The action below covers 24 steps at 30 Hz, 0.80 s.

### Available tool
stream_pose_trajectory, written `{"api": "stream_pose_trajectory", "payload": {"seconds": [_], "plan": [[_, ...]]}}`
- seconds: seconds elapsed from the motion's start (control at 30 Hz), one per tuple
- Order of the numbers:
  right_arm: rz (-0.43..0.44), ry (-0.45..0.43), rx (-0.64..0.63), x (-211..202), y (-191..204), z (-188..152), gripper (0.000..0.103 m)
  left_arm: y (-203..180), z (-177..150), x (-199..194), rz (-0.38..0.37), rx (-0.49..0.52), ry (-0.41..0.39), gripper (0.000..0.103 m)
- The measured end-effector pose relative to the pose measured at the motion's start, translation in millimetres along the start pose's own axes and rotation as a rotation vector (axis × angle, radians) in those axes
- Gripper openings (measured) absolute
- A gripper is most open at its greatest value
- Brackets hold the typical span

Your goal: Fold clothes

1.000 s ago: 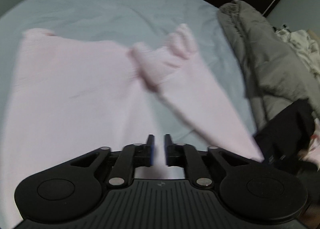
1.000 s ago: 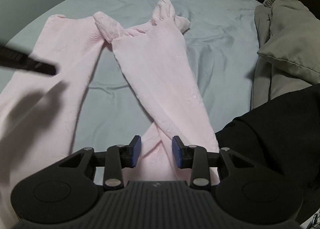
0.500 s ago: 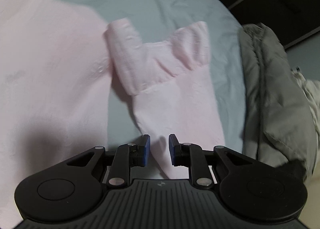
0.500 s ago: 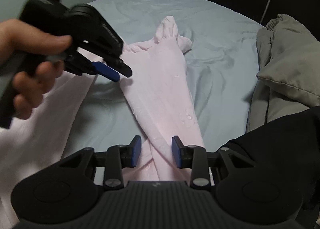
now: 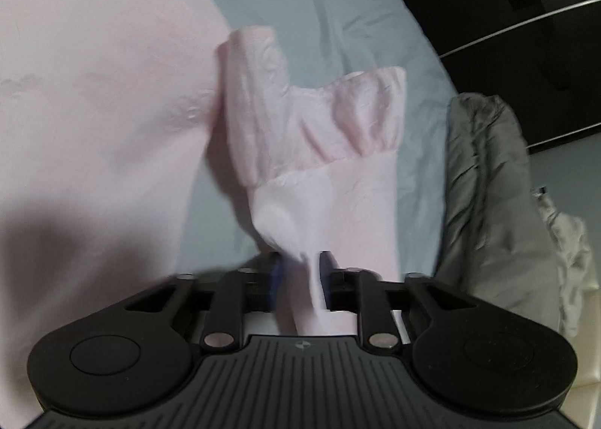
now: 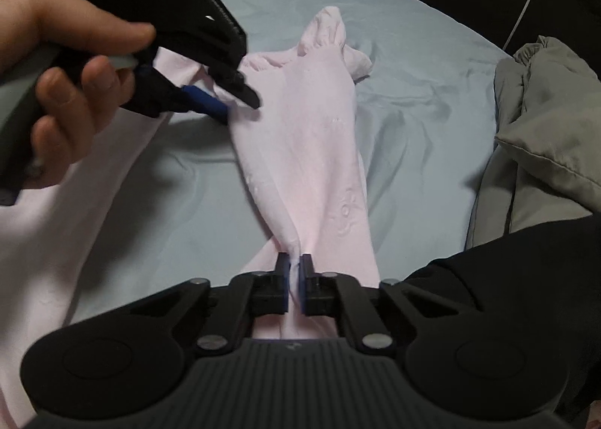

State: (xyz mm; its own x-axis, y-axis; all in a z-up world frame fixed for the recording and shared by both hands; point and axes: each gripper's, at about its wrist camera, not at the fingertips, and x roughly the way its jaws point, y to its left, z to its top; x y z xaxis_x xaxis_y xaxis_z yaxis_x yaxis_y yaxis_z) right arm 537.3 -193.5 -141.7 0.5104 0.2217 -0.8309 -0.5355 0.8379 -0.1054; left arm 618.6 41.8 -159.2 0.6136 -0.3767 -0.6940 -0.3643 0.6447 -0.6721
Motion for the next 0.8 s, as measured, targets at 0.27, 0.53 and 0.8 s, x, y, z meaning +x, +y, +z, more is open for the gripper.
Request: {"api": "stream_pose_trajectory", "payload": {"seconds": [0.27, 0.53, 0.8], "plan": [[-0.033, -0.179, 0.191, -42.5, -41.2, 6.4, 0.004, -131.3, 17.7, -11.3, -0.237, 0.374, -0.132, 0.000], [-0.138, -0.063, 0.524, -28.7, -118.8, -13.3, 0.006, -215.4, -15.3, 14.8, -0.139, 0.667, 0.015, 0.000], [-0.146, -0.035, 0.529, -28.0, -130.9, -32.3, 0.007, -134.4, -6.4, -23.2, 0.018, 0.550, -0.219, 0.049]]}}
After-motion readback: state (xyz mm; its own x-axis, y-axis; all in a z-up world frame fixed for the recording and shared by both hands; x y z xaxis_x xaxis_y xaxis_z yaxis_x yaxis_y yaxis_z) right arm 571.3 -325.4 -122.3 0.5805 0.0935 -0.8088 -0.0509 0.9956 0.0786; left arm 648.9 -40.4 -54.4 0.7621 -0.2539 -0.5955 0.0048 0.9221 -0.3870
